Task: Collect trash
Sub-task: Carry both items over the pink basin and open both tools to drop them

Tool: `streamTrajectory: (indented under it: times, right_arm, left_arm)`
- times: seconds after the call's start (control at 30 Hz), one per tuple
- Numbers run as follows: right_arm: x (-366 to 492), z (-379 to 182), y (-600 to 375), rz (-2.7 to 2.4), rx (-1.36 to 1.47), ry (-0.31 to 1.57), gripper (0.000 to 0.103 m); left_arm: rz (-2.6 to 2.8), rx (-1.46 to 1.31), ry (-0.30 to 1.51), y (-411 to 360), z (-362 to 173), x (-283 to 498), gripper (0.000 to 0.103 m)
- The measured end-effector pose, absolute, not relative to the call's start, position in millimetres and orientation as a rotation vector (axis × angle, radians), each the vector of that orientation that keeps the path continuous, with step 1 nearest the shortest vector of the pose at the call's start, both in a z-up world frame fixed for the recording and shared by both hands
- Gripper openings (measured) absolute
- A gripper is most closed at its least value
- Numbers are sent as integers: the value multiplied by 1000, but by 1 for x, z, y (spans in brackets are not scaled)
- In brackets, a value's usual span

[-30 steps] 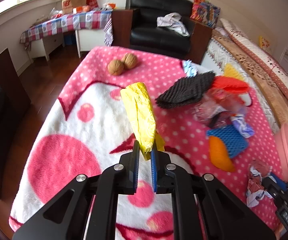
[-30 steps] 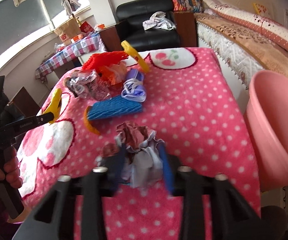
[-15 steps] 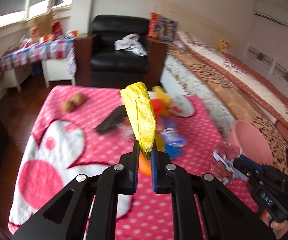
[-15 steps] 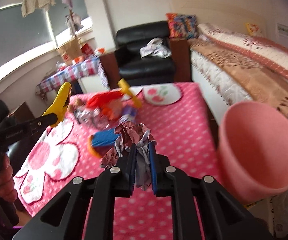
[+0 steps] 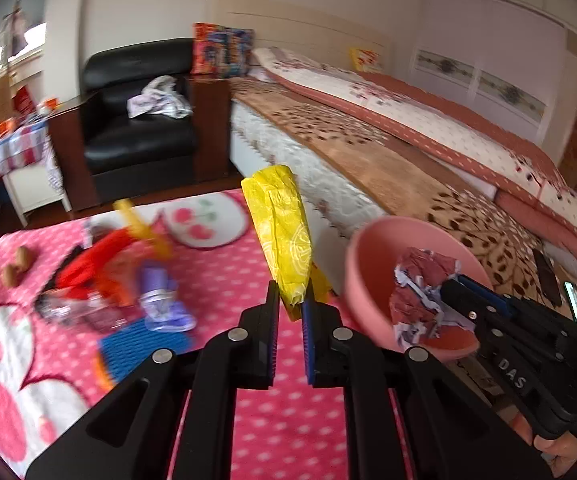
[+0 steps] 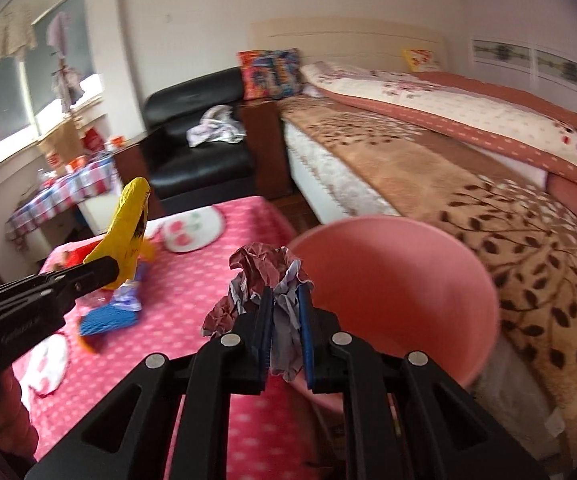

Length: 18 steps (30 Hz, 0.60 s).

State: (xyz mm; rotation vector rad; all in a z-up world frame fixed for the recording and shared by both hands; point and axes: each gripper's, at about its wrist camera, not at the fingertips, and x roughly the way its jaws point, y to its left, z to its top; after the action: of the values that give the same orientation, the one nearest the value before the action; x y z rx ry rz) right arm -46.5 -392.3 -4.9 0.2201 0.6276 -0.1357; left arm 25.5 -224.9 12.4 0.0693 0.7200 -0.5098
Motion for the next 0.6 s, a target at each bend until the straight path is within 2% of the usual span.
streamTrajectory:
  times: [0.3,0.6]
  right_arm:
    - [-38,-23,-446,-247,258,657,12]
    - [-28,-38,-461,-282,257,692,12]
  left_arm:
    - [-610,130,732,-291,3,28,10]
    - [-629,141,768,-319,-12,38,10]
